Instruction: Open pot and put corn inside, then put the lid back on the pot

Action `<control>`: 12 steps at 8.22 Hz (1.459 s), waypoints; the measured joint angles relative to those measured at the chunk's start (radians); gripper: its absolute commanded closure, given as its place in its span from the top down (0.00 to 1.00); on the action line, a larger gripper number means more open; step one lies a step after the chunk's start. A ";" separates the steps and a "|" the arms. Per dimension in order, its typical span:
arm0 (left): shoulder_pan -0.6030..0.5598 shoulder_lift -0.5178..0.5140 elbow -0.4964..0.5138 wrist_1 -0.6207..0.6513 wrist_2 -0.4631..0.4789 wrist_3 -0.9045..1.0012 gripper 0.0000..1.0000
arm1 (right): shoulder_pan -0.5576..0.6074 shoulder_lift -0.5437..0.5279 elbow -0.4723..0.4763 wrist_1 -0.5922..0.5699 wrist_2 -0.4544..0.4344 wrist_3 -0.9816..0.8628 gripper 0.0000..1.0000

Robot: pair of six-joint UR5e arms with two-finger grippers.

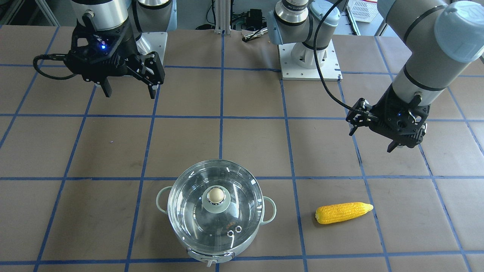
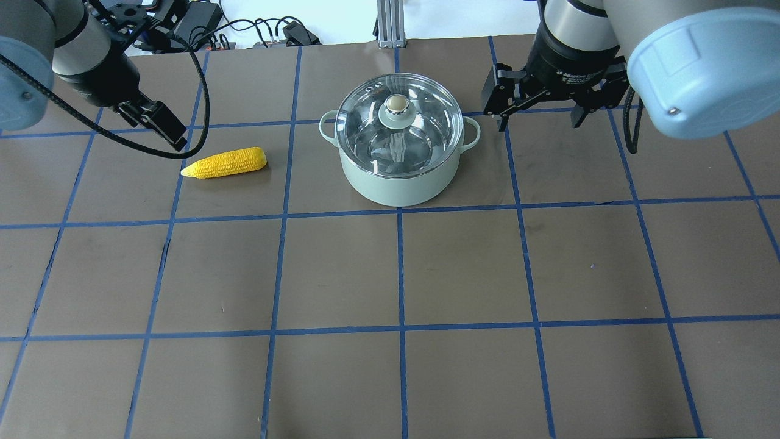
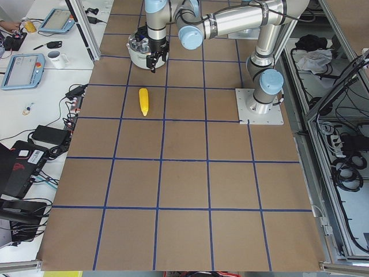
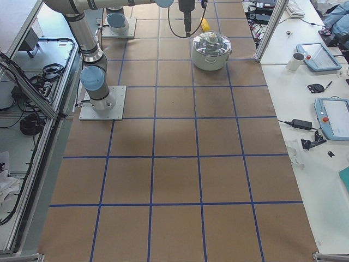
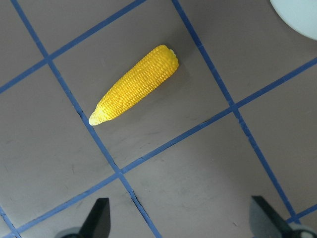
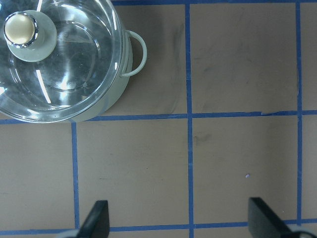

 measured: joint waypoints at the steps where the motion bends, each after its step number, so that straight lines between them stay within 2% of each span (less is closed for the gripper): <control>1: 0.003 -0.024 0.000 0.029 0.000 0.094 1.00 | 0.000 0.000 0.000 0.000 0.000 0.000 1.00; 5: 0.004 -0.131 0.000 0.134 -0.005 0.449 1.00 | -0.001 0.005 -0.003 -0.029 -0.002 -0.008 1.00; 8: 0.006 -0.232 0.001 0.221 -0.071 0.654 1.00 | 0.001 0.026 -0.005 -0.105 -0.007 0.017 1.00; 12: 0.006 -0.349 0.001 0.360 -0.086 0.782 1.00 | 0.008 0.059 -0.005 -0.157 0.016 0.014 1.00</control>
